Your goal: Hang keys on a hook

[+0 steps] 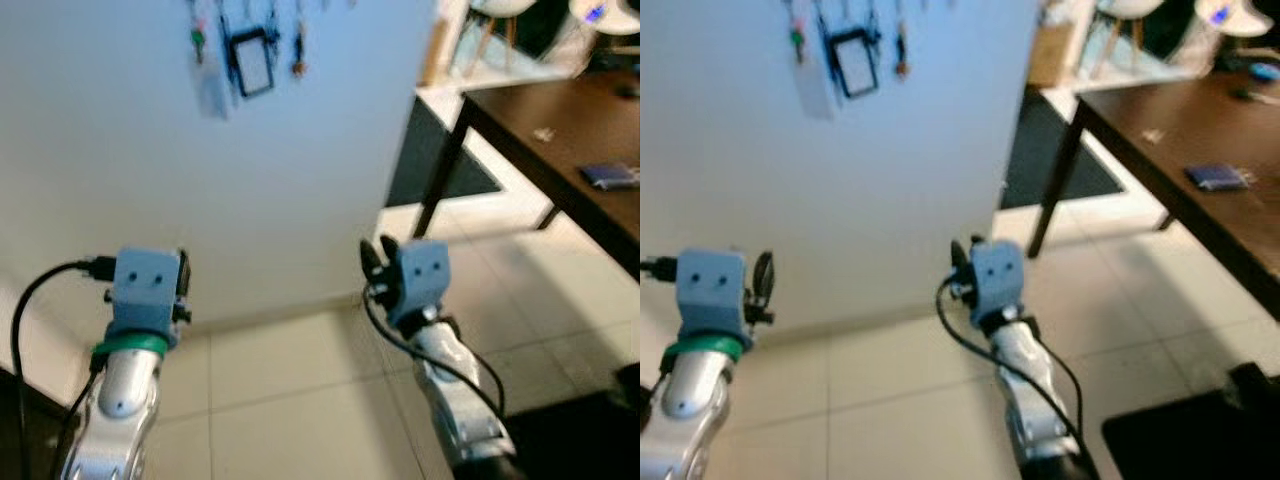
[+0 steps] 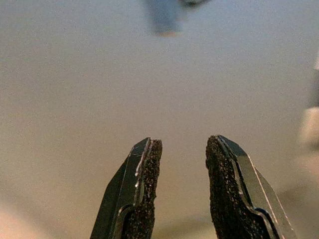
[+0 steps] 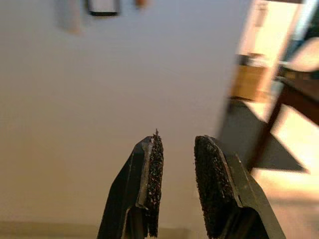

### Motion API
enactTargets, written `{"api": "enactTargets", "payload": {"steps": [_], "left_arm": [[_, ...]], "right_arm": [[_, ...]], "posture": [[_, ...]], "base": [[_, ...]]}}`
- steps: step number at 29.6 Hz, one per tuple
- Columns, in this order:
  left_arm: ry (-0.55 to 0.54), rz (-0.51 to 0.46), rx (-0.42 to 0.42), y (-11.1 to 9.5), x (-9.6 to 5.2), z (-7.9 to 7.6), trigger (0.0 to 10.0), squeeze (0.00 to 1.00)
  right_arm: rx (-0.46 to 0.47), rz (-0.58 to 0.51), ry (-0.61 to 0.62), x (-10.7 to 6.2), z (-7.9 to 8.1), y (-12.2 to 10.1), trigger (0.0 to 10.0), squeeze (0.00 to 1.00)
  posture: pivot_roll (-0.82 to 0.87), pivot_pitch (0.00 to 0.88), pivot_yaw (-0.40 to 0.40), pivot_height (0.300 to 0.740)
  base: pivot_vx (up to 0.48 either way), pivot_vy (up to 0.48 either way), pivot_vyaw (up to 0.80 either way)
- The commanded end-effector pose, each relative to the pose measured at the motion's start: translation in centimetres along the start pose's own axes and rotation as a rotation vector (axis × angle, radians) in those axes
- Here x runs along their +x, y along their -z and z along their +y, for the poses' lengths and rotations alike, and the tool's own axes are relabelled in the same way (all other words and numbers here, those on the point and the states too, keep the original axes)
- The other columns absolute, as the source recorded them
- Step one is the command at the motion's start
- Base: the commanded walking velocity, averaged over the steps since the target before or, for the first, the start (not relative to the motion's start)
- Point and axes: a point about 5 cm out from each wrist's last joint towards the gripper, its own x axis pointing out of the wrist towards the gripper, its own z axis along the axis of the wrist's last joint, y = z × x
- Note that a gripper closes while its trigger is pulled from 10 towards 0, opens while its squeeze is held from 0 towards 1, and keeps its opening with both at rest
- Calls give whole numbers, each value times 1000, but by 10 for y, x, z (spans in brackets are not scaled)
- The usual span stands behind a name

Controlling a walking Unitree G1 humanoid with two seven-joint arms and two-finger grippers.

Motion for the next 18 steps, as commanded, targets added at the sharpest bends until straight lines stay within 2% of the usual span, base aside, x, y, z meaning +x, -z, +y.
{"api": "enactTargets", "payload": {"steps": [1,9,18], "left_arm": [[48,48,-91,2,-1,-5,10000,0],[54,63,-177,-6,5,-8,10000,0],[49,54,-187,-13,9,-6,10000,0]], "right_arm": [[14,10,-2,-1,3,3,10000,0],[18,7,4,-1,2,3,10000,0],[21,1,11,0,2,2,10000,0]], "posture": [[-29,28,83,740],[-29,31,86,740],[-25,31,88,740]], "base": [[0,0,-800],[0,0,-800],[0,0,-800]]}}
